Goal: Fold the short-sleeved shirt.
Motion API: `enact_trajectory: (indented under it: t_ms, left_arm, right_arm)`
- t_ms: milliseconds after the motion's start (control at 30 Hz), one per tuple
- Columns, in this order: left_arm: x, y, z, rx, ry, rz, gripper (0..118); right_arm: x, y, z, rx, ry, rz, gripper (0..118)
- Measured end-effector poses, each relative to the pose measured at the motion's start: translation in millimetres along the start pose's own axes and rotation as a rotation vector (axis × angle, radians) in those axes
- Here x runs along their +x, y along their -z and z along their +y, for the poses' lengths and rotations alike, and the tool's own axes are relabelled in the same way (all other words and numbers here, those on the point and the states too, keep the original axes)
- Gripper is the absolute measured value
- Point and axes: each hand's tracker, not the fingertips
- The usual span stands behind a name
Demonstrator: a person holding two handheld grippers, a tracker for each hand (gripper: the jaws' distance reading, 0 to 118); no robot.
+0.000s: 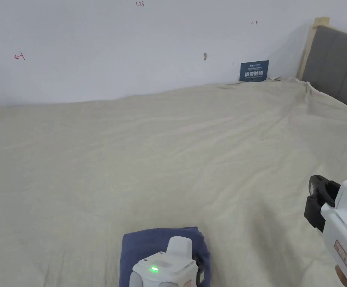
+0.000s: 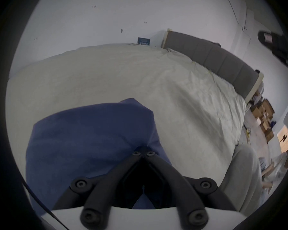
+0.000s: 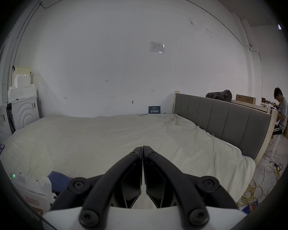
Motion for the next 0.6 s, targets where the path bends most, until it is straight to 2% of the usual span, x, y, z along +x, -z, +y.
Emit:
enact_trajectory:
  t_ms: [67,333,600]
  left_arm:
    - [4.6,9.8,-5.3,-0.026,0.052,0.037,0]
    - [-1.6,5.3,-3.0,-0.017,-0.012,0.004,0]
    - [0.6,-37.5,19.5,0.121,-0.028,-0.040,0]
  right_arm:
    - [0.7,-1.0,-1.2,-0.002,0.004,-0.003,1]
    - [0.9,-0.7,-2.8,-0.009,-0.002,-0.007,1]
    - [-5.0,-3.8,6.4,0.016,-0.003,0.003,1]
